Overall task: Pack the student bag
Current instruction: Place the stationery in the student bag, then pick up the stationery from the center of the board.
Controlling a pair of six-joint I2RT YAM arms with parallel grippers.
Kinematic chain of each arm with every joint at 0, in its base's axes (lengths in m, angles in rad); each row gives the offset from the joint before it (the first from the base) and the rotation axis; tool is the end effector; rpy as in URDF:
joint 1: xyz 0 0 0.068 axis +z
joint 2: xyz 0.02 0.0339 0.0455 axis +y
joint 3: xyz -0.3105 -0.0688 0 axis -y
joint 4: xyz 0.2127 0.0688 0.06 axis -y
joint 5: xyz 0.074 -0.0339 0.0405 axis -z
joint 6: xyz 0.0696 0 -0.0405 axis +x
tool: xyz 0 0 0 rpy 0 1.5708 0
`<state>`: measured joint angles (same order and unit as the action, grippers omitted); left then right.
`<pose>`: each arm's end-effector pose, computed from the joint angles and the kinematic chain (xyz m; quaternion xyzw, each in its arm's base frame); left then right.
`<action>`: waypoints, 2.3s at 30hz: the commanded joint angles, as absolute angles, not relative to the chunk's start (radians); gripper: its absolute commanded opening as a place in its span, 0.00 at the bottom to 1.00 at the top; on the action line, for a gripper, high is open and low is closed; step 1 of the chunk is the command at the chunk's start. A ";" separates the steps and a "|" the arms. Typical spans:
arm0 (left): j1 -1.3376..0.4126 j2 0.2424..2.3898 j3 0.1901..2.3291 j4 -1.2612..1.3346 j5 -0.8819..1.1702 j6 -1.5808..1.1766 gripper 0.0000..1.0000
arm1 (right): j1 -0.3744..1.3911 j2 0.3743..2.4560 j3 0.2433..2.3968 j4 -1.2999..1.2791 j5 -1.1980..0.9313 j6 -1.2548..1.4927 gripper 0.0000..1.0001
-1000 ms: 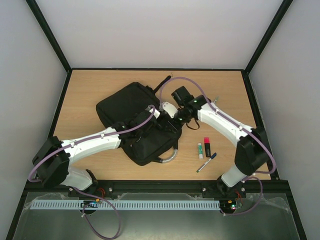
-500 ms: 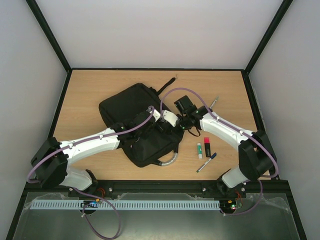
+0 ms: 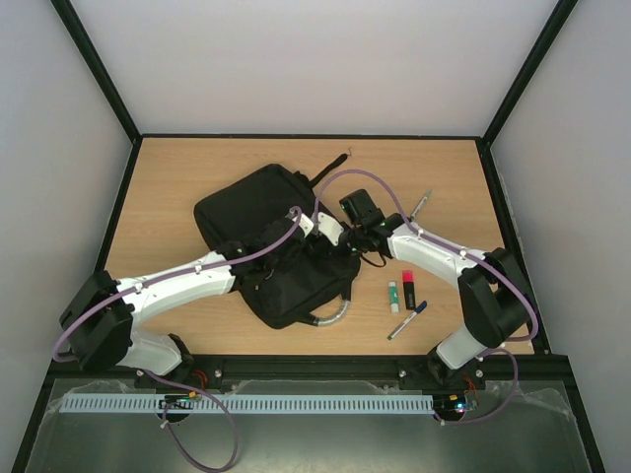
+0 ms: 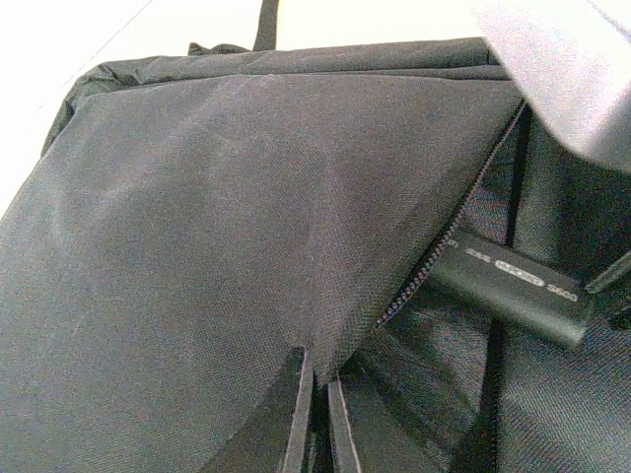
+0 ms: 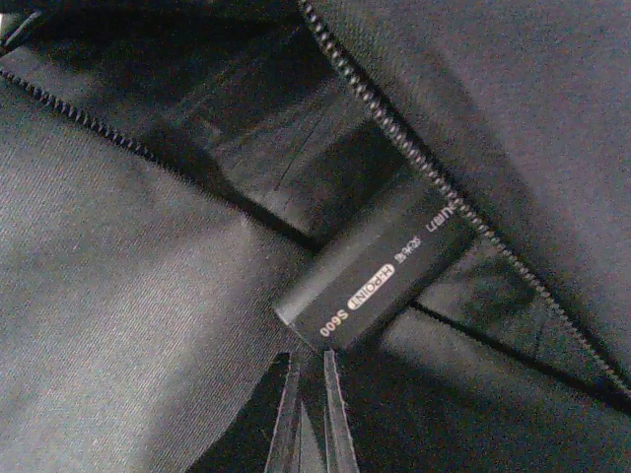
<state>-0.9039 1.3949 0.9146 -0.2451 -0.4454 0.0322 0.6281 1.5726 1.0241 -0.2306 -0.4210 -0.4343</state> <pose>0.1995 -0.2049 0.2834 0.3204 0.8347 0.0137 0.4477 0.2513 0.2176 0.2677 -0.5265 0.7372 0.2284 0.3567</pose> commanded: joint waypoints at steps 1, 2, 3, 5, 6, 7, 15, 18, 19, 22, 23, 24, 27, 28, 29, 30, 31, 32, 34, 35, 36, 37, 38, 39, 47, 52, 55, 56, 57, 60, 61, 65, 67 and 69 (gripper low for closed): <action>-0.922 1.364 0.917 -0.189 -0.410 0.064 0.03 | 0.632 1.586 0.988 -0.082 -0.390 -0.359 0.09; -0.922 1.363 0.917 -0.189 -0.406 0.064 0.02 | 0.632 1.581 0.978 -0.057 -0.384 -0.352 0.10; -0.923 1.363 0.917 -0.188 -0.404 0.063 0.02 | 0.632 1.579 0.972 -0.034 -0.380 -0.345 0.10; -0.922 1.363 0.918 -0.189 -0.401 0.064 0.02 | 0.632 1.581 0.971 0.002 -0.379 -0.313 0.11; -0.922 1.362 0.919 -0.189 -0.401 0.063 0.02 | 0.632 1.586 0.972 0.019 -0.378 -0.294 0.12; -0.922 1.362 0.919 -0.189 -0.398 0.063 0.02 | 0.632 1.593 0.971 0.039 -0.368 -0.270 0.12; -0.924 1.358 0.919 -0.190 -0.372 0.067 0.02 | 0.632 1.619 0.942 0.198 -0.243 -0.077 0.15; -0.924 1.361 0.919 -0.191 -0.373 0.067 0.03 | 0.632 1.620 0.943 0.207 -0.272 -0.050 0.16; -0.924 1.362 0.918 -0.191 -0.374 0.069 0.02 | 0.632 1.619 0.945 0.200 -0.283 -0.051 0.17; -0.923 1.365 0.919 -0.195 -0.379 0.071 0.02 | 0.632 1.607 0.946 0.169 -0.296 -0.069 0.19; -0.924 1.365 0.919 -0.195 -0.379 0.071 0.03 | 0.632 1.599 0.943 0.160 -0.295 -0.072 0.19; -0.924 1.364 0.919 -0.195 -0.380 0.072 0.02 | 0.632 1.588 0.939 0.144 -0.297 -0.080 0.20; -0.924 1.368 0.919 -0.198 -0.389 0.074 0.02 | 0.630 1.553 0.940 0.063 -0.342 -0.125 0.26; -0.924 1.368 0.919 -0.200 -0.389 0.074 0.02 | 0.630 1.538 0.936 0.037 -0.351 -0.140 0.28; -0.926 1.369 0.919 -0.201 -0.390 0.074 0.02 | 0.630 1.520 0.930 0.013 -0.354 -0.157 0.29; -0.925 1.368 0.919 -0.201 -0.390 0.074 0.02 | 0.630 1.502 0.926 -0.012 -0.351 -0.171 0.31; -0.925 1.368 0.920 -0.201 -0.391 0.074 0.02 | 0.629 1.487 0.920 -0.038 -0.340 -0.182 0.32; -0.925 1.367 0.919 -0.200 -0.391 0.074 0.02 | 0.626 1.469 0.910 -0.057 -0.321 -0.185 0.33; -0.925 1.368 0.920 -0.202 -0.391 0.074 0.03 | 0.611 1.436 0.888 -0.095 -0.295 -0.188 0.35; -0.925 1.368 0.922 -0.204 -0.391 0.074 0.03 | 0.596 1.421 0.879 -0.114 -0.290 -0.189 0.35; -0.925 1.368 0.922 -0.204 -0.389 0.074 0.02 | 0.578 1.408 0.873 -0.133 -0.286 -0.187 0.35; -0.925 1.368 0.922 -0.205 -0.387 0.074 0.02 | 0.556 1.395 0.867 -0.152 -0.285 -0.186 0.36; -0.925 1.370 0.922 -0.208 -0.385 0.074 0.02 | 0.529 1.386 0.868 -0.175 -0.275 -0.182 0.37; -0.926 1.371 0.923 -0.210 -0.384 0.074 0.02 | 0.503 1.380 0.874 -0.202 -0.258 -0.172 0.37; -0.930 1.374 0.929 -0.216 -0.373 0.073 0.02 | 0.224 1.376 0.911 -0.320 -0.147 -0.154 0.38; -0.936 1.373 0.933 -0.224 -0.372 0.071 0.02 | 0.101 1.477 0.983 -0.348 -0.144 -0.135 0.37; -0.942 1.373 0.932 -0.225 -0.377 0.071 0.02 | 0.035 1.567 1.041 -0.358 -0.165 -0.107 0.39; -0.944 1.374 0.931 -0.226 -0.378 0.072 0.02 | 0.020 1.600 1.064 -0.365 -0.172 -0.100 0.45; -0.946 1.375 0.932 -0.226 -0.379 0.073 0.02 | 0.009 1.633 1.094 -0.377 -0.182 -0.096 0.49; -0.948 1.376 0.934 -0.228 -0.378 0.071 0.02 | -0.008 1.724 1.170 -0.386 -0.157 -0.082 0.52; -0.949 1.376 0.933 -0.229 -0.375 0.070 0.02 | -0.011 1.750 1.191 -0.384 -0.144 -0.076 0.53; -0.957 1.381 0.934 -0.229 -0.367 0.069 0.02 | -0.029 1.869 1.309 -0.373 -0.080 -0.066 0.53; -0.963 1.384 0.935 -0.233 -0.366 0.072 0.02 | -0.046 1.927 1.380 -0.376 -0.060 -0.051 0.53; -0.968 1.383 0.937 -0.236 -0.368 0.074 0.03 | -0.061 1.991 1.470 -0.411 -0.057 -0.035 0.53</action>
